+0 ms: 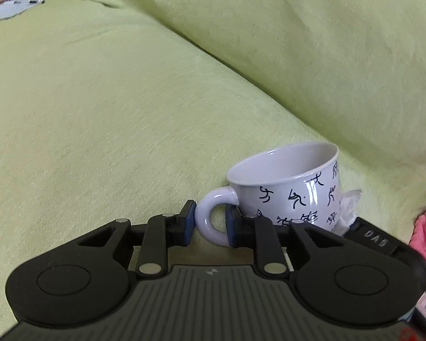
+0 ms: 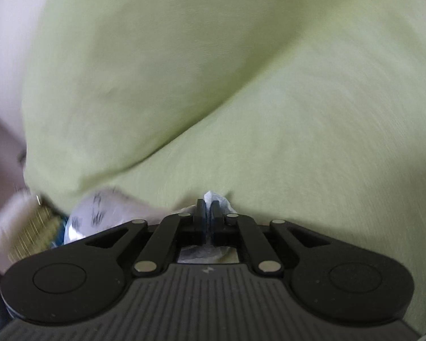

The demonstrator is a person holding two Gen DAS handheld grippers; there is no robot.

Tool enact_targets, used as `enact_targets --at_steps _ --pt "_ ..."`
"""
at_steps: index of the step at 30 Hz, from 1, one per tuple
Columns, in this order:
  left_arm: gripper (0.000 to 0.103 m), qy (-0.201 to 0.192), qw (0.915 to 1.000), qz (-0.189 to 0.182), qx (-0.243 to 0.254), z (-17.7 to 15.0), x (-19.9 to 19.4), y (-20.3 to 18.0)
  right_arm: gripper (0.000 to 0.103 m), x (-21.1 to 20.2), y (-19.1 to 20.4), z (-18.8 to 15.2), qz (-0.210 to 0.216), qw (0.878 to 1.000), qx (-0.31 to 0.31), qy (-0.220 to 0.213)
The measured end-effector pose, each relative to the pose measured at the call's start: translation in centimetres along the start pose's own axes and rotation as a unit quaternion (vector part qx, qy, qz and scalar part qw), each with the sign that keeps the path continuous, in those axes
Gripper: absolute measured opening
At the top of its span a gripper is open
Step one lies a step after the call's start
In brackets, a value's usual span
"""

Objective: Clean container
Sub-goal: 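Turn the mug upright with the left gripper while the right gripper wipes its side, then tip the mug onto its side by the handle with the left gripper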

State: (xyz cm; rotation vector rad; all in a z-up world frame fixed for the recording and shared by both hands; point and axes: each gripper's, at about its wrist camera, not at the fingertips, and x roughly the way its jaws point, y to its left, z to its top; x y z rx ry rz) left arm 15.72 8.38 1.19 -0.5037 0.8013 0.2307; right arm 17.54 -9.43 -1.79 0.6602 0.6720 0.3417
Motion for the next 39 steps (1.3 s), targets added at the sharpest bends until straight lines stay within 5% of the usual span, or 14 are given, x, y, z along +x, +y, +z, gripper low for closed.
enact_targets --at_steps 6,11,15,21,24,27,30,35,39 --pt "0.025 0.009 0.9999 -0.005 0.008 0.8 0.6 0.5 0.005 1.0 1.5 0.4 0.015 0.998 -0.050 0.024" --pt "0.025 0.010 0.9999 -0.002 -0.005 1.3 1.1 0.5 0.005 0.7 3.9 -0.7 -0.029 0.986 -0.161 0.037" --pt "0.025 0.012 0.9999 0.000 -0.009 1.8 1.4 0.5 0.005 0.3 5.7 -2.0 -0.051 0.961 -0.266 0.047" --pt "0.023 0.009 0.9999 0.006 -0.006 2.0 1.6 0.3 0.005 -1.8 7.2 -3.9 -0.010 0.907 -0.411 0.086" --pt "0.024 0.010 0.9999 -0.002 -0.012 2.3 1.9 0.6 0.001 -2.6 5.9 -2.3 0.017 0.923 -0.369 0.104" --pt "0.024 0.009 0.9999 -0.004 -0.007 2.6 2.2 0.6 0.002 -2.6 4.5 0.6 -0.021 0.951 -0.304 0.055" --pt "0.024 0.007 1.0000 0.001 0.005 2.9 2.5 0.2 0.002 -1.3 3.1 2.3 -0.011 0.974 -0.216 0.065" --pt "0.025 -0.002 0.9989 0.011 0.046 3.2 3.5 -0.6 0.004 -2.2 2.6 0.0 0.045 0.976 -0.193 0.096" --pt "0.031 -0.015 0.9913 0.019 0.129 3.1 3.1 -0.8 0.003 -5.3 0.8 -0.8 0.076 0.971 -0.191 0.121"
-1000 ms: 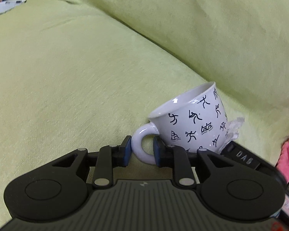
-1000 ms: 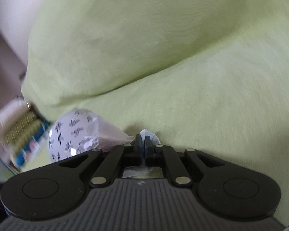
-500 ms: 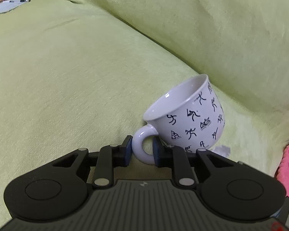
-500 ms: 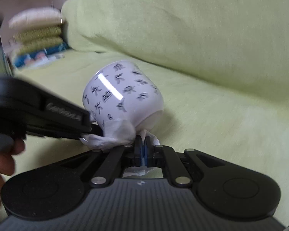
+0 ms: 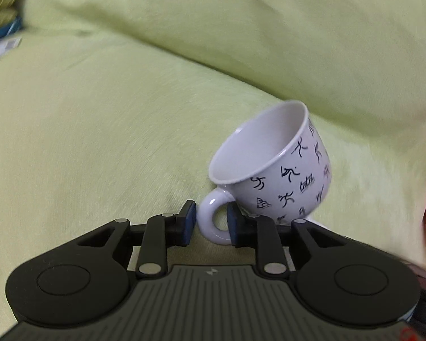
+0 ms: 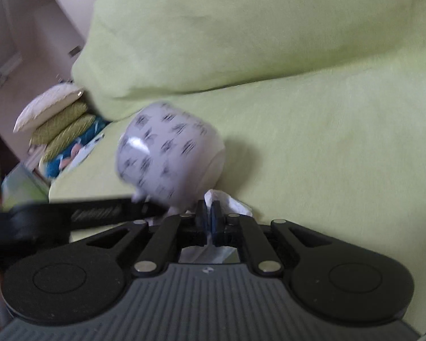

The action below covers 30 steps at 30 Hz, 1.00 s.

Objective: Clean container
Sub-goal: 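Tip the mug onto its side by the handle with the left gripper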

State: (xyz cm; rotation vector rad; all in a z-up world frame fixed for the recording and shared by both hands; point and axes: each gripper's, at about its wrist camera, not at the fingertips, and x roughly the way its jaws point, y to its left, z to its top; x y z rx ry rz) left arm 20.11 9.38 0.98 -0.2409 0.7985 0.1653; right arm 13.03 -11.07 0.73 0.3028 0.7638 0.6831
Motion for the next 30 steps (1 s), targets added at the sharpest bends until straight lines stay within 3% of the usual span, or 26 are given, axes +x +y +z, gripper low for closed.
enact_targets --at_steps 5,7,10,12,16,18,21,22,23,25,27,30 --pt "0.052 -0.005 0.9987 -0.001 0.051 -0.6 -2.3 -1.2 0.004 -4.7 -3.1 -0.6 -0.025 0.999 0.018 -0.033" --pt "0.061 -0.002 0.9980 -0.027 0.057 -0.7 -3.4 -1.4 0.004 -6.0 -4.9 -0.8 -0.030 0.997 0.026 -0.059" --pt "0.065 -0.003 0.9965 -0.059 0.059 -1.4 -6.8 -2.0 0.004 -6.9 -7.9 -0.2 -0.036 0.993 0.083 -0.073" --pt "0.070 -0.022 0.9965 -0.059 0.054 -0.5 -8.4 -3.4 0.004 -7.6 -9.3 0.2 -0.021 0.989 0.116 -0.086" --pt "0.071 -0.050 0.9919 -0.094 0.068 2.0 -9.1 -7.6 0.004 -9.1 -10.9 0.5 -0.032 0.986 0.125 -0.107" --pt "0.071 -0.034 0.9919 -0.065 0.103 3.0 -6.9 -10.0 0.004 -9.8 -12.0 0.4 -0.026 0.981 0.155 -0.117" --pt "0.058 0.014 0.9886 0.001 0.150 3.7 -3.0 -12.3 0.005 -10.3 -13.1 0.2 -0.020 0.975 0.185 -0.126" --pt "0.046 0.027 0.9868 0.008 0.159 3.5 -2.3 -12.5 0.005 -10.1 -13.1 0.3 -0.018 0.974 0.189 -0.125" --pt "0.025 0.037 0.9854 0.009 0.166 3.2 -1.7 -12.6 0.005 -9.9 -13.2 0.2 -0.015 0.973 0.194 -0.124" --pt "0.009 0.048 0.9819 -0.013 0.183 2.4 -1.5 -12.5 0.005 -9.5 -13.1 0.3 -0.004 0.972 0.203 -0.122" --pt "0.007 0.042 0.9703 -0.028 0.236 1.6 -1.9 -12.5 0.005 -9.2 -12.9 0.3 0.001 0.971 0.206 -0.122" --pt "0.007 0.043 0.9415 -0.050 0.330 0.0 -3.7 -11.9 0.005 -9.3 -12.8 0.2 0.005 0.971 0.207 -0.118"
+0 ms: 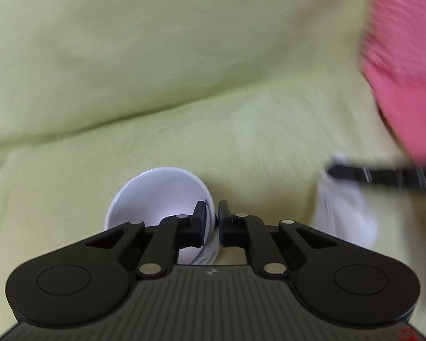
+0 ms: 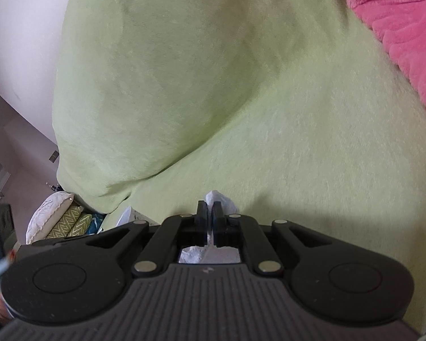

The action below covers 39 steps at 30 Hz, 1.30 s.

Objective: Clean container
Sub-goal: 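Tip the mug onto its side by the handle with the left gripper, then hold the tipped mug with the left gripper while the right gripper wipes its outer wall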

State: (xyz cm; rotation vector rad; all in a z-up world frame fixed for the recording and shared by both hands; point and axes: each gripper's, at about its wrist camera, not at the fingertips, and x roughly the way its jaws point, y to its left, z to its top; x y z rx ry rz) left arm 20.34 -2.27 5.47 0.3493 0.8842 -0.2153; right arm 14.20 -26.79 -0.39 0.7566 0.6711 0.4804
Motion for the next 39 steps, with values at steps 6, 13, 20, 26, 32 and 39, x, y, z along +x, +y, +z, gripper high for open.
enact_targets --at_steps 6,13,20,26,32,39 --pt "0.016 0.018 0.9845 -0.016 0.174 -4.3 -4.4 0.1 0.005 0.2 0.5 -0.5 0.004 1.000 -0.006 0.011" --pt "0.028 0.033 0.9854 0.013 0.166 -7.4 -6.7 1.5 0.005 0.8 1.3 -1.1 0.013 1.000 -0.012 0.024" --pt "0.026 -0.044 0.9954 0.017 0.084 -6.1 -6.2 -1.6 0.005 0.9 3.1 -1.8 0.096 0.995 -0.026 0.006" --pt "0.023 -0.073 0.9961 0.038 0.031 -7.6 -6.8 -2.6 0.005 3.5 3.8 -3.2 0.227 0.968 0.108 -0.015" --pt "0.022 -0.092 0.9950 0.030 -0.021 -9.7 -7.9 -1.4 0.004 7.2 4.5 -7.4 0.195 0.971 0.137 0.023" --pt "0.019 -0.066 0.9966 0.037 -0.033 -12.3 -8.1 -0.1 0.003 7.9 9.2 -7.9 0.031 0.987 -0.138 0.081"
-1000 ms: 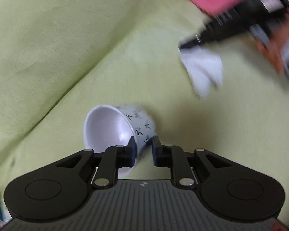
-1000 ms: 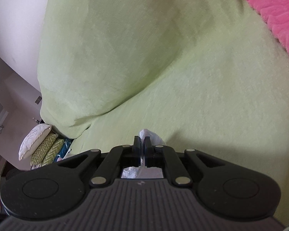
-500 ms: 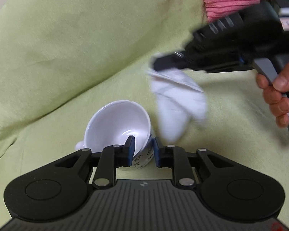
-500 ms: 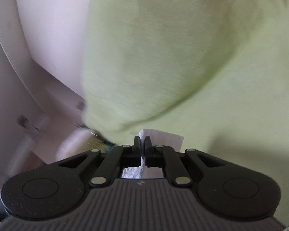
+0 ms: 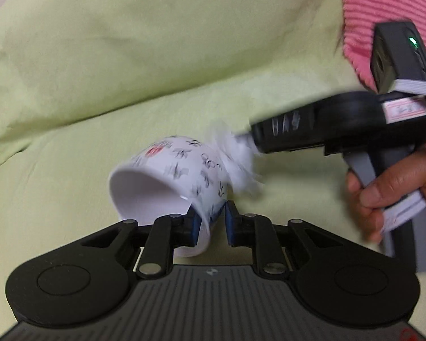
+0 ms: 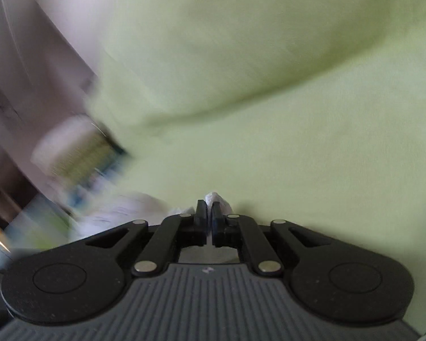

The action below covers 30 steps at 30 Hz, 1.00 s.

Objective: Clean container
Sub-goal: 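Hold the tipped mug with the left gripper while the right gripper wipes its outer wall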

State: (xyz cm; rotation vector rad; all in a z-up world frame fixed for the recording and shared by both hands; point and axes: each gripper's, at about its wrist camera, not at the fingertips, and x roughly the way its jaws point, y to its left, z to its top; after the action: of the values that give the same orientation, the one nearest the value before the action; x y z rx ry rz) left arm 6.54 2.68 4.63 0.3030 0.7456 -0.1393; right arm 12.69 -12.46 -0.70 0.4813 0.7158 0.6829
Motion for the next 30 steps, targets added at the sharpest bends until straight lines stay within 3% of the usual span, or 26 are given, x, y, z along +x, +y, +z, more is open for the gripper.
enact_targets --at_steps 4,6,8,10,13,18,23,24,25,28,30 --pt "0.021 -0.016 0.9997 -0.010 -0.013 0.4 -0.9 0.3 0.004 -1.6 -0.4 1.1 0.035 0.999 0.024 -0.023" --pt "0.021 -0.032 0.9978 -0.029 -0.051 1.0 -1.5 1.0 0.006 -2.3 -1.3 1.8 0.091 0.992 0.078 -0.034" --pt "0.021 -0.039 0.9939 -0.040 -0.095 1.2 -1.5 1.3 0.007 -2.6 -1.6 2.3 0.107 0.989 0.098 -0.025" --pt "0.019 -0.039 0.9903 -0.034 -0.129 0.9 -1.3 1.5 0.019 -2.7 -1.8 2.4 0.080 0.992 0.097 0.014" --pt "0.019 -0.035 0.9864 -0.031 -0.157 -0.3 -1.3 1.2 0.022 -3.4 -1.7 2.6 0.033 0.995 0.067 0.058" --pt "0.023 -0.031 0.9870 -0.017 -0.157 -1.1 -1.5 1.4 0.029 -4.7 0.1 2.6 0.023 0.998 0.004 0.066" --pt "0.028 -0.030 0.9835 -0.011 -0.178 -1.7 -2.0 2.3 0.026 -0.9 1.3 1.2 0.005 0.996 -0.007 0.093" --pt "0.028 -0.031 0.9834 -0.010 -0.179 -1.8 -2.1 2.4 0.020 -0.6 1.3 0.7 0.017 0.997 -0.018 0.073" --pt "0.027 -0.033 0.9836 -0.009 -0.177 -1.9 -2.2 2.4 0.006 -0.4 1.3 0.2 0.024 0.998 -0.026 0.060" --pt "0.024 -0.040 0.9845 -0.009 -0.171 -2.1 -1.8 2.5 0.005 -1.3 1.6 0.8 0.038 0.997 -0.045 0.043" --pt "0.021 -0.049 0.9851 -0.014 -0.164 -2.3 -1.8 2.7 0.005 -3.3 2.9 2.0 0.075 0.993 -0.091 0.012"
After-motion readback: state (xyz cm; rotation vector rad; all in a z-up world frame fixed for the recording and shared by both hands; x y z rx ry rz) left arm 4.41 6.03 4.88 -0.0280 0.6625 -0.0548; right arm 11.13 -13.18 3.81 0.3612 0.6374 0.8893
